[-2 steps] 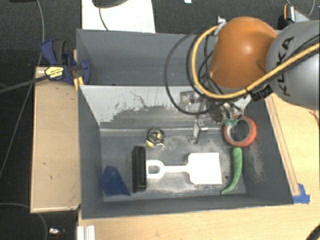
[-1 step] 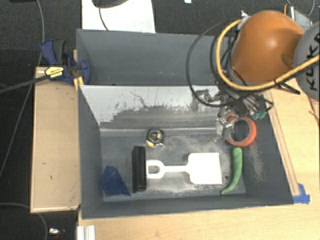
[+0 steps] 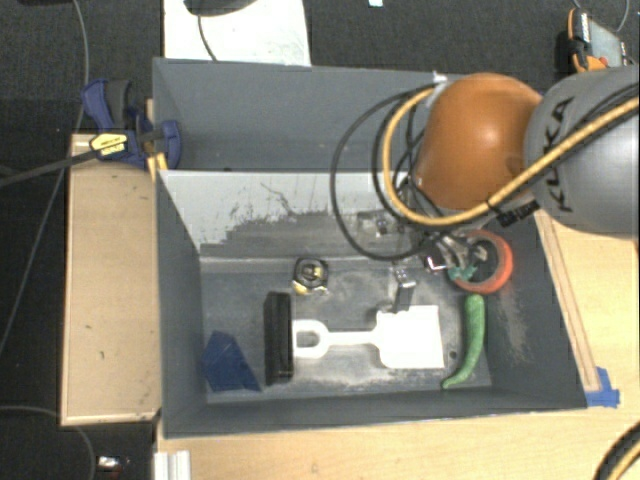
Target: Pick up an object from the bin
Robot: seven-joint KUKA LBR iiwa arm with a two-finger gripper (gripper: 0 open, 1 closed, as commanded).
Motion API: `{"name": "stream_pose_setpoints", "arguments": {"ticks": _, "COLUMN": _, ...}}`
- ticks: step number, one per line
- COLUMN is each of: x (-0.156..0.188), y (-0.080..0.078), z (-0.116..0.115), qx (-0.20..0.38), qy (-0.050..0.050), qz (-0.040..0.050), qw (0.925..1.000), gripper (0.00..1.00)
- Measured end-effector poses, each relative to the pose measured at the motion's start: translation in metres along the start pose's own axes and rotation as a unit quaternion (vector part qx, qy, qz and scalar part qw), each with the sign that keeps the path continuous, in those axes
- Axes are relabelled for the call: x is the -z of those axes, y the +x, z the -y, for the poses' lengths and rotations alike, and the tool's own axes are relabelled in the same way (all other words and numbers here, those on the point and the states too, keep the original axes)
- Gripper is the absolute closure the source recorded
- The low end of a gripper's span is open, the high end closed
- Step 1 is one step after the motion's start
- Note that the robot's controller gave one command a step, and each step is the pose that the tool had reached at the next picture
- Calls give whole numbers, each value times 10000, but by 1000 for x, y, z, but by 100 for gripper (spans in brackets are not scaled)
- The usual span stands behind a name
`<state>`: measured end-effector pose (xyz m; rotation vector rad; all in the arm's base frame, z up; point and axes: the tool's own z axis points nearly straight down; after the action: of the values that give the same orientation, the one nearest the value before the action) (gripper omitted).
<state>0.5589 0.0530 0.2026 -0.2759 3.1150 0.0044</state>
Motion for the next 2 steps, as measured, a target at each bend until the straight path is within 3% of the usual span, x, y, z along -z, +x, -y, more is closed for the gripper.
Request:
{"name": "stream_pose_setpoints", "arguments": {"ticks": 1, "x": 25, "y": -18, "z": 34, "qx": 670, "qy": 30, "qz": 71, "qw": 9977, "gripper": 0}}
{"name": "stream_pose_setpoints", "arguments": {"ticks": 2, "x": -96, "y": 5, "z": -18, "qx": -775, "qy": -22, "qz": -57, "qw": 9970, "gripper": 0}}
